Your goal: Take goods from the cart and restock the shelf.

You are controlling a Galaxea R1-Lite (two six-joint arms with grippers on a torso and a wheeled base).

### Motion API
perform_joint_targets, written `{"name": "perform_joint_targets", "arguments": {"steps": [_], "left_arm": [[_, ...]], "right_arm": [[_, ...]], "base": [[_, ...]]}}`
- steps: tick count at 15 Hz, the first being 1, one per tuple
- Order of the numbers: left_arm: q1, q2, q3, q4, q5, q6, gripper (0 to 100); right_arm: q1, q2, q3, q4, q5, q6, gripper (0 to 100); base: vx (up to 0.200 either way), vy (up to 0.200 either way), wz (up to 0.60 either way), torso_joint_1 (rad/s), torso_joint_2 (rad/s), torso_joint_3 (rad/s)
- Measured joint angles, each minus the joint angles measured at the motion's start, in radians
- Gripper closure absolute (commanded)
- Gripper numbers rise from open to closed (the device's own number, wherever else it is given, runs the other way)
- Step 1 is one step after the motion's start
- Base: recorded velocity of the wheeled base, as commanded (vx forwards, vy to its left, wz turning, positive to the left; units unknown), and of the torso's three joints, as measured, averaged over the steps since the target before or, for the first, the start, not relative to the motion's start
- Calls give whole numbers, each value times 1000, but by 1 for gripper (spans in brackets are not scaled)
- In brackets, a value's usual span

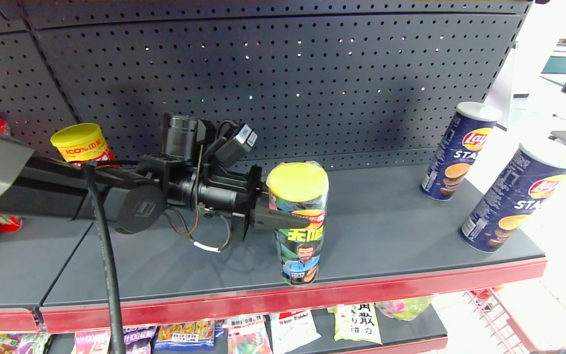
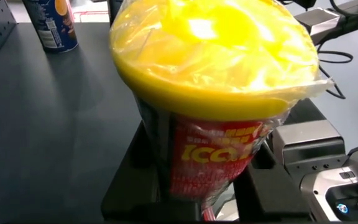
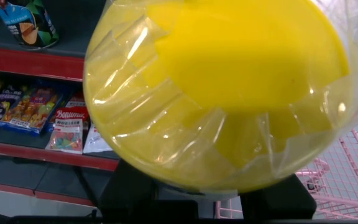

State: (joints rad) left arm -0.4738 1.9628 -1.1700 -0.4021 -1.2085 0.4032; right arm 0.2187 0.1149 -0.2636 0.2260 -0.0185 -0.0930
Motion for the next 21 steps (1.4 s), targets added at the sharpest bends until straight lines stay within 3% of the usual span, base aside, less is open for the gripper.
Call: {"name": "perform_joint_targets", "arguments": {"steps": [6,8,15,17,20,21], "left_arm": [[-5,-6,11,-5,9,0,0],[14,-25,54,-7,27,2,0],[188,-246,300,-8,124,-3,0],[226,-342,394,-3,229,-14,0],[225,-511,545,0,535,-105,0],[207,-560,584,0,575,-130,0]], "right_arm": [[0,0,1,0,0,0,100],[2,9,-5,-2,4,0,100],[50,259,-129,-49,92,-4,100],[66,400,-182,-128,111,-4,100],[78,657,-304,-237,172,-3,100],[80,747,-360,-257,200,-3,100]], "base": [[0,0,0,0,0,0],[0,0,0,0,0,0],[0,0,0,0,0,0],[0,0,0,0,0,0],[0,0,0,0,0,0],[0,0,0,0,0,0]]}}
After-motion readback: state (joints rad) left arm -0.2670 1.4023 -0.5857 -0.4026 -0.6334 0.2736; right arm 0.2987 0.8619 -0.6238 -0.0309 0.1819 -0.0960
